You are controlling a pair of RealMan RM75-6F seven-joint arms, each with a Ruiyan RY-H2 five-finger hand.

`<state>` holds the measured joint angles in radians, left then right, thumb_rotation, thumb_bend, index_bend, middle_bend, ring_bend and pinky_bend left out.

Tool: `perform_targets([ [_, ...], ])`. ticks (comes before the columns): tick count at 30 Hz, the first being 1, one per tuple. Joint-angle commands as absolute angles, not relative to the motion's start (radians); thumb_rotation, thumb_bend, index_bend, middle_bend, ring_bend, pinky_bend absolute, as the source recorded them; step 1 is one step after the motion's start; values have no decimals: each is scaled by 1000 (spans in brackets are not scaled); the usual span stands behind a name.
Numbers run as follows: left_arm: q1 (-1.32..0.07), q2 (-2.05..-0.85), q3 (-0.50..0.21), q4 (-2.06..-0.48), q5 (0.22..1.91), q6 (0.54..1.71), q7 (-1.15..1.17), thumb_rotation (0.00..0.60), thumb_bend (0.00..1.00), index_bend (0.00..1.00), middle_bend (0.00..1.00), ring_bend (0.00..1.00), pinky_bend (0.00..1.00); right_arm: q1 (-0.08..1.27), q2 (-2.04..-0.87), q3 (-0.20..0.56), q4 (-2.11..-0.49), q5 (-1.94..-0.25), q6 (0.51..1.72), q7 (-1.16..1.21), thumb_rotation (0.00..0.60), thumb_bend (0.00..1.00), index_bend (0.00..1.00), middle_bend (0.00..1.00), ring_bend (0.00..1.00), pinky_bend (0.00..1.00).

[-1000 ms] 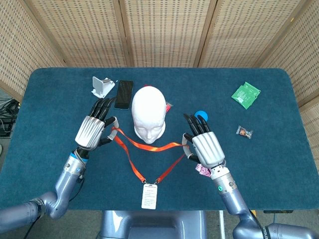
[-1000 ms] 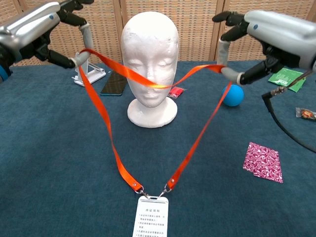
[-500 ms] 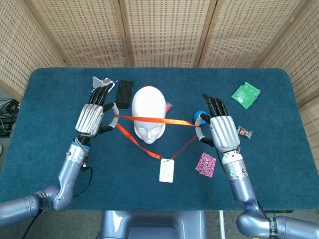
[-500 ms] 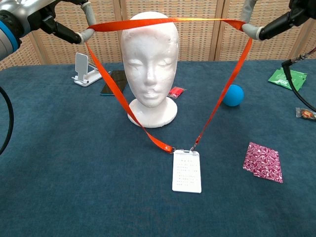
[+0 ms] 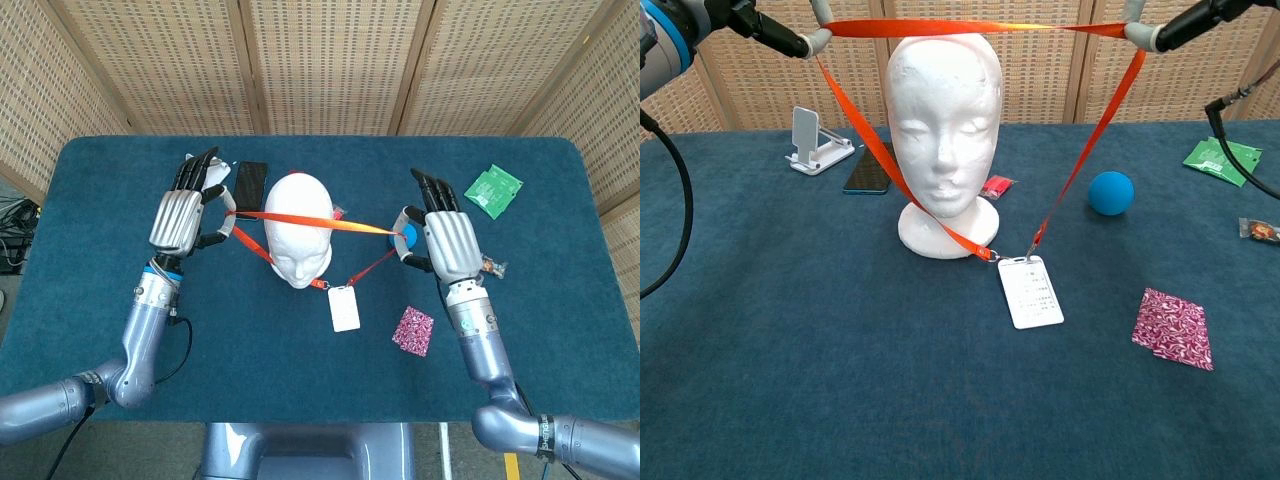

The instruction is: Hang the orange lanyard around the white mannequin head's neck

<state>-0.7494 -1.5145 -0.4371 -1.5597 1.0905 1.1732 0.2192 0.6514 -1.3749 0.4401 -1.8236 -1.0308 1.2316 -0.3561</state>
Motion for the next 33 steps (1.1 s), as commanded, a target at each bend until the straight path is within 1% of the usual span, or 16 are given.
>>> perform_targets([
  [1, -782, -1509, -458, -1545, 1059, 1167, 274, 600, 480, 828, 0, 0, 0, 700, -1386, 470, -1806, -969, 1216, -413, 600, 645, 720, 0, 0, 0],
  [11, -841, -1524, -494, -1490, 949, 1144, 333, 600, 480, 828, 0, 0, 0, 797, -1401, 496, -1745, -851, 1189, -513, 600, 643, 720, 0, 0, 0],
  [25, -876, -1562, -523, -1414, 887, 1155, 291, 600, 479, 824, 0, 0, 0, 872, -1427, 545, -1664, -772, 1203, -503, 600, 642, 720, 0, 0, 0],
  [33, -899, -1607, -530, -1342, 822, 1168, 314, 600, 480, 816, 0, 0, 0, 908, -1442, 555, -1588, -683, 1178, -507, 600, 641, 719, 0, 0, 0],
])
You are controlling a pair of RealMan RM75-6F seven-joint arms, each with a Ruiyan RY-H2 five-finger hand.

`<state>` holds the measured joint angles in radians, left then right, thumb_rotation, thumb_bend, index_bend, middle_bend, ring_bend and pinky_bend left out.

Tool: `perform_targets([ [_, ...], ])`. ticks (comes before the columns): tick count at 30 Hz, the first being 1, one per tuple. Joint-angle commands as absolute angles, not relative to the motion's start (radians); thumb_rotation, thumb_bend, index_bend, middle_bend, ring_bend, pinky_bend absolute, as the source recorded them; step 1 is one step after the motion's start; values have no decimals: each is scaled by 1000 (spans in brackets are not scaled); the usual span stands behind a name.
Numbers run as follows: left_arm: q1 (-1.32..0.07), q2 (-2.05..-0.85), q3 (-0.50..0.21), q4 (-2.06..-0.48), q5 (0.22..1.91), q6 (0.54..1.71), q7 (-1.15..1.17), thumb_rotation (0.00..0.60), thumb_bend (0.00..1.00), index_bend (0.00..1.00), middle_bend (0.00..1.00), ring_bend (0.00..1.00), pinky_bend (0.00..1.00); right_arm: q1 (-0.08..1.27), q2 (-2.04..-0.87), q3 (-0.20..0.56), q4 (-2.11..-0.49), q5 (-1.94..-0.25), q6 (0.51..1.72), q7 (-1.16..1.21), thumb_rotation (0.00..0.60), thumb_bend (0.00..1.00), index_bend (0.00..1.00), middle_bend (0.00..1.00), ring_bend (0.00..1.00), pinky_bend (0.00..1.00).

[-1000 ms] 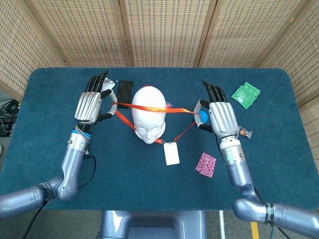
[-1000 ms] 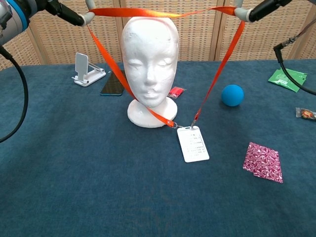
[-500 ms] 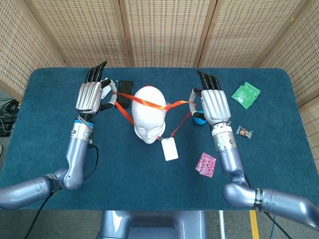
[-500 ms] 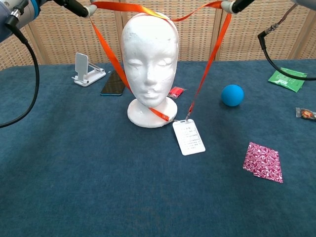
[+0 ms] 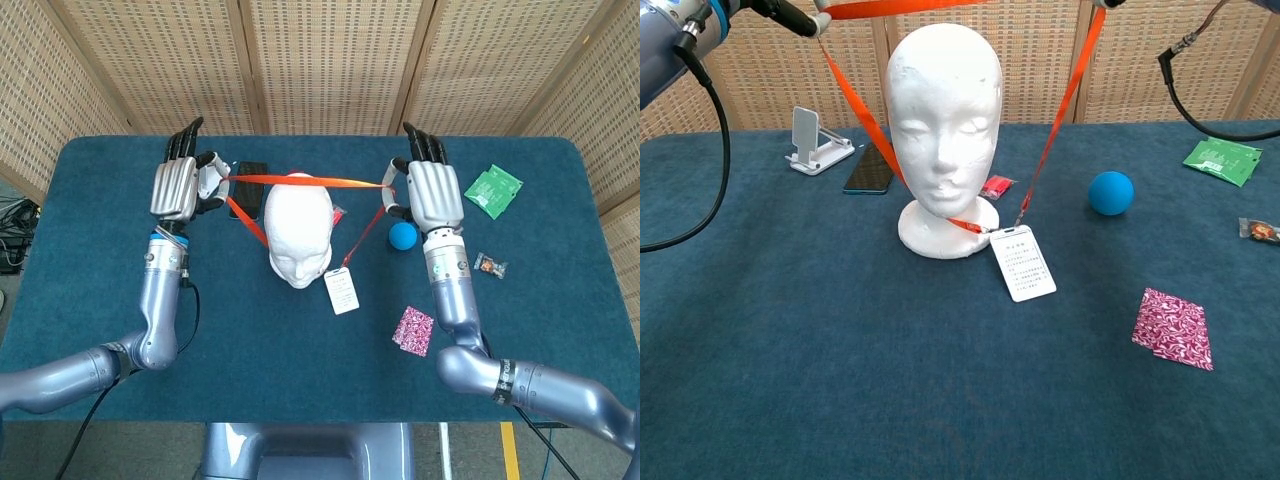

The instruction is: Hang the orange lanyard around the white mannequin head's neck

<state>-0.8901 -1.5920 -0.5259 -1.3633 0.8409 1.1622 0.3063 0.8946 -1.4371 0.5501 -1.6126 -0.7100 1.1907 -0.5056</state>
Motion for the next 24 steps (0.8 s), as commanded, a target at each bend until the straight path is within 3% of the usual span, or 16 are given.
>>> perform_targets([
  [1, -902, -1611, -532, -1335, 813, 1165, 317, 600, 480, 812, 0, 0, 0, 913, -1443, 555, -1580, -674, 1173, -507, 600, 641, 719, 0, 0, 0],
  [10, -944, -1643, -534, -1273, 769, 1130, 343, 600, 479, 763, 0, 0, 0, 978, -1477, 534, -1476, -616, 1123, -545, 600, 638, 719, 0, 0, 0],
  [12, -950, -1646, -534, -1268, 761, 1124, 348, 600, 478, 707, 0, 0, 0, 988, -1484, 532, -1463, -610, 1119, -549, 600, 634, 715, 0, 0, 0],
  [13, -953, -1648, -535, -1265, 757, 1122, 349, 600, 475, 619, 0, 0, 0, 994, -1489, 531, -1454, -607, 1117, -551, 600, 626, 702, 0, 0, 0],
  [15, -960, -1651, -539, -1259, 753, 1102, 333, 600, 464, 348, 0, 0, 0, 1011, -1501, 532, -1426, -601, 1108, -551, 600, 549, 609, 0, 0, 0],
  [17, -963, -1650, -541, -1254, 758, 1086, 310, 600, 439, 54, 0, 0, 0, 1019, -1505, 529, -1413, -603, 1102, -548, 600, 299, 370, 0, 0, 0],
  [20, -965, -1646, -540, -1242, 762, 1071, 291, 600, 330, 0, 0, 0, 0, 1024, -1508, 522, -1400, -616, 1110, -545, 600, 32, 115, 0, 0, 0],
  [24, -963, -1644, -539, -1233, 778, 1064, 255, 600, 282, 0, 0, 0, 0, 1024, -1513, 518, -1392, -626, 1126, -535, 600, 0, 34, 0, 0, 0],
])
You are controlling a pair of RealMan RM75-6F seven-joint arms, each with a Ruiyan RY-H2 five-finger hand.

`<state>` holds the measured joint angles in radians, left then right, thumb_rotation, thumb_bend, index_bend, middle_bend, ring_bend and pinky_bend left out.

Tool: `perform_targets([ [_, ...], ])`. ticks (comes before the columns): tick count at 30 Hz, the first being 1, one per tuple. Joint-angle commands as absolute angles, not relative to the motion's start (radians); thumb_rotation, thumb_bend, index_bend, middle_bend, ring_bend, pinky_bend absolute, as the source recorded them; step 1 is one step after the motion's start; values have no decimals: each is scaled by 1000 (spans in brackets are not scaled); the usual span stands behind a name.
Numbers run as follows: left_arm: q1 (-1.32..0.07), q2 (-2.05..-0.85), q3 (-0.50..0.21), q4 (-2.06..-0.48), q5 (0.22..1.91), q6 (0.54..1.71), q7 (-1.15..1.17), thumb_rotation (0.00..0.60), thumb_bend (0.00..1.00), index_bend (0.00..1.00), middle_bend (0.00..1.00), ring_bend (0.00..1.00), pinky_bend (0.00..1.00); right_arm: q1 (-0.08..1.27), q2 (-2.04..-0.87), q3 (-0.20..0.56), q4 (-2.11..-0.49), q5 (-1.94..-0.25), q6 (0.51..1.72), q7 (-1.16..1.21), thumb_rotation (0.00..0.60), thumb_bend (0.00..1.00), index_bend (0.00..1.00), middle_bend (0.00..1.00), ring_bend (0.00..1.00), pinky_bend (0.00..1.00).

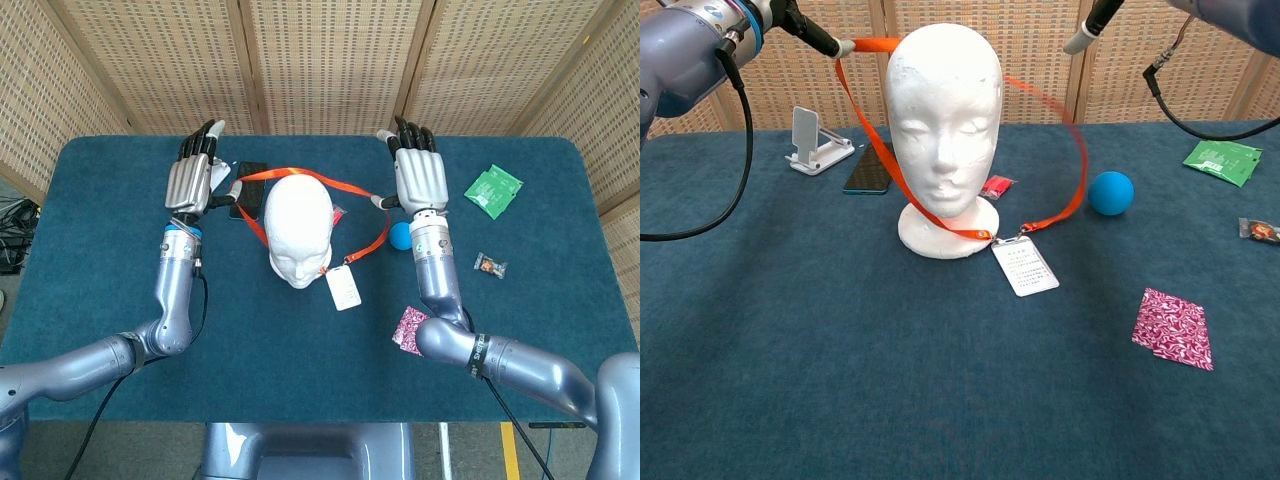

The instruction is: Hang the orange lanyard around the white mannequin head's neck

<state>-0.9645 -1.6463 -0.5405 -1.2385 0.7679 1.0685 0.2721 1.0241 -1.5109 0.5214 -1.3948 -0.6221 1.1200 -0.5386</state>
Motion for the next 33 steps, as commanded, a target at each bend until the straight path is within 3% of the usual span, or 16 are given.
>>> perform_targets([
  [1, -962, -1642, -538, -1232, 782, 1064, 251, 600, 268, 0, 0, 0, 0, 1023, -1512, 516, -1392, -626, 1129, -537, 600, 0, 32, 0, 0, 0],
  [10, -942, -1612, -527, -1250, 805, 1074, 222, 600, 244, 0, 0, 0, 0, 1009, -1494, 506, -1417, -630, 1158, -542, 600, 0, 55, 0, 0, 0],
  [16, -910, -1572, -512, -1290, 832, 1086, 196, 600, 112, 0, 0, 0, 0, 984, -1468, 495, -1462, -646, 1182, -535, 600, 0, 71, 0, 0, 0],
  [23, -803, -1462, -429, -1400, 945, 1114, 136, 600, 112, 0, 0, 0, 0, 894, -1385, 450, -1587, -726, 1241, -497, 600, 12, 67, 0, 0, 0],
  [25, -764, -1425, -401, -1443, 979, 1133, 123, 600, 113, 0, 0, 0, 0, 860, -1357, 429, -1623, -750, 1255, -483, 600, 90, 63, 0, 0, 0],
  [29, -690, -1348, -345, -1524, 1016, 1175, 143, 600, 116, 0, 0, 0, 0, 786, -1304, 377, -1691, -797, 1286, -461, 600, 451, 64, 0, 0, 0],
  [33, -621, -1303, -306, -1590, 1035, 1248, 173, 600, 117, 0, 0, 0, 0, 720, -1262, 325, -1740, -854, 1301, -422, 600, 690, 68, 0, 0, 0],
])
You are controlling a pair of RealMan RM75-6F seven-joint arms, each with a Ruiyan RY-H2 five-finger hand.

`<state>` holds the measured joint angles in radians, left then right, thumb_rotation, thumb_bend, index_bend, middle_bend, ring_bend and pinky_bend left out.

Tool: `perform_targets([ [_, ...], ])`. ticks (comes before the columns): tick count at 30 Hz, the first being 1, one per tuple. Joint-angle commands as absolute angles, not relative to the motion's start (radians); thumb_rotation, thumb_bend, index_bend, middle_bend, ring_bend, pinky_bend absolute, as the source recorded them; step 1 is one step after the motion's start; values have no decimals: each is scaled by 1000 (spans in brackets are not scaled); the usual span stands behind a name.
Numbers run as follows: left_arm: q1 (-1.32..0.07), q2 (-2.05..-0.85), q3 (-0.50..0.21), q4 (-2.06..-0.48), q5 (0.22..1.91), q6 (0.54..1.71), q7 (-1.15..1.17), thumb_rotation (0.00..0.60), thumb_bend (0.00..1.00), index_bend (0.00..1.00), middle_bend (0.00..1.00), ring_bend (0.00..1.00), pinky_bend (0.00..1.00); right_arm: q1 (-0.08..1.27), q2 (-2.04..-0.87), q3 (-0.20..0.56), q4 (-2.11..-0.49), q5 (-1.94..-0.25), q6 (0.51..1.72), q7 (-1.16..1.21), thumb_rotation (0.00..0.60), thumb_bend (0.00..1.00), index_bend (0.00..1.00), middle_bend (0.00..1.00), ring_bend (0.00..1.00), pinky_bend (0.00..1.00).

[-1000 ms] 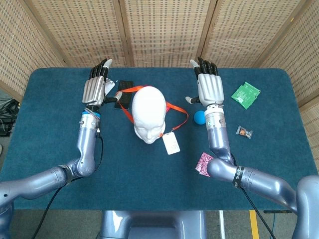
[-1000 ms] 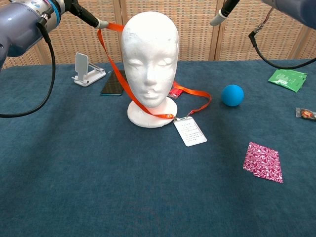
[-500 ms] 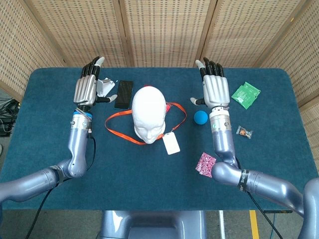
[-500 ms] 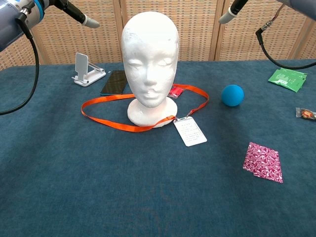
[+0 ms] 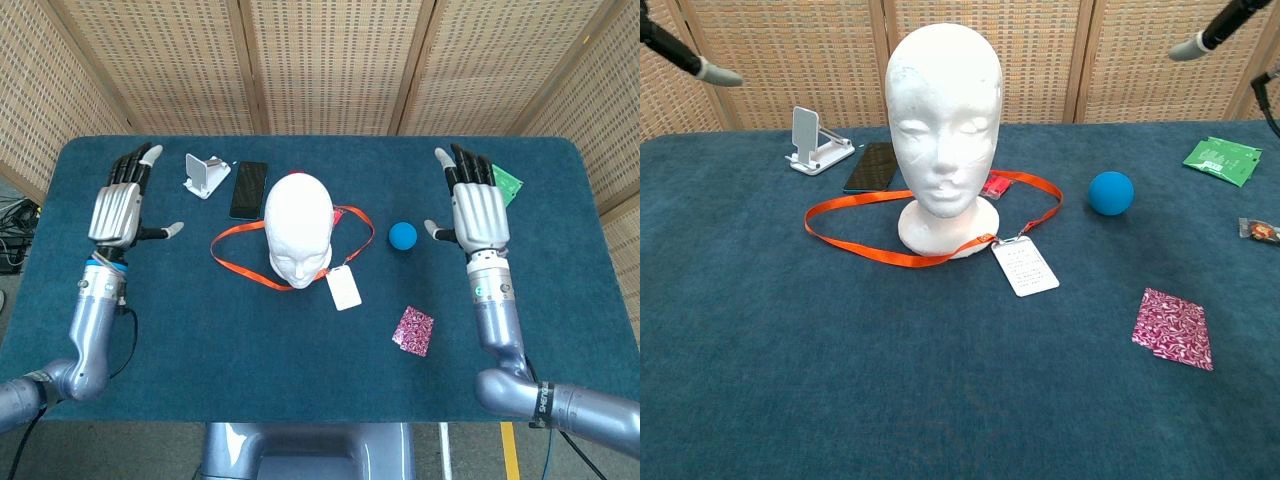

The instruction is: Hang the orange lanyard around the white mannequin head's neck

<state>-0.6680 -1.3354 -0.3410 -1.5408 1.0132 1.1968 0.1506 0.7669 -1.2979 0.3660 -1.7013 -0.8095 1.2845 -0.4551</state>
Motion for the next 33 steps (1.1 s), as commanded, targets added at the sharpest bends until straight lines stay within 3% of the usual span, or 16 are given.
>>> perform_targets([
  [1, -604, -1294, -296, -1602, 1040, 1267, 177, 600, 117, 0, 0, 0, 0, 705, -1254, 309, -1748, -869, 1302, -413, 600, 727, 68, 0, 0, 0],
  [6, -521, -1257, -253, -1652, 1073, 1343, 162, 600, 107, 0, 0, 0, 0, 637, -1225, 236, -1778, -946, 1303, -367, 600, 762, 71, 0, 0, 0],
  [13, -402, -1151, -166, -1756, 1085, 1363, 139, 600, 0, 0, 0, 0, 0, 571, -1208, 110, -1791, -1090, 1251, -319, 600, 810, 144, 23, 0, 0],
  [15, -360, -1111, -138, -1809, 1101, 1391, 138, 600, 0, 0, 0, 0, 0, 565, -1224, 63, -1784, -1168, 1243, -345, 600, 818, 168, 78, 8, 0],
  [17, -333, -1096, -126, -1835, 1122, 1415, 130, 600, 0, 0, 0, 0, 0, 564, -1250, 46, -1768, -1214, 1240, -361, 600, 817, 181, 214, 130, 30],
  [18, -325, -1093, -123, -1840, 1128, 1421, 128, 600, 0, 0, 0, 0, 0, 564, -1259, 44, -1762, -1224, 1237, -365, 600, 816, 182, 274, 202, 77],
  [20, -312, -1088, -121, -1849, 1137, 1431, 124, 600, 0, 0, 0, 0, 0, 571, -1274, 41, -1757, -1237, 1216, -372, 600, 823, 180, 462, 434, 378],
  [23, -301, -1087, -120, -1852, 1148, 1442, 127, 600, 0, 0, 0, 0, 0, 584, -1282, 36, -1761, -1234, 1175, -389, 600, 876, 162, 587, 632, 767],
  [26, -292, -1088, -118, -1848, 1158, 1439, 127, 600, 0, 0, 0, 0, 0, 618, -1305, 38, -1762, -1207, 1111, -462, 600, 921, 148, 602, 720, 903],
  [33, -289, -1092, -129, -1837, 1161, 1418, 122, 600, 0, 0, 0, 0, 0, 677, -1352, 78, -1768, -1090, 1038, -572, 600, 958, 130, 610, 764, 954],
])
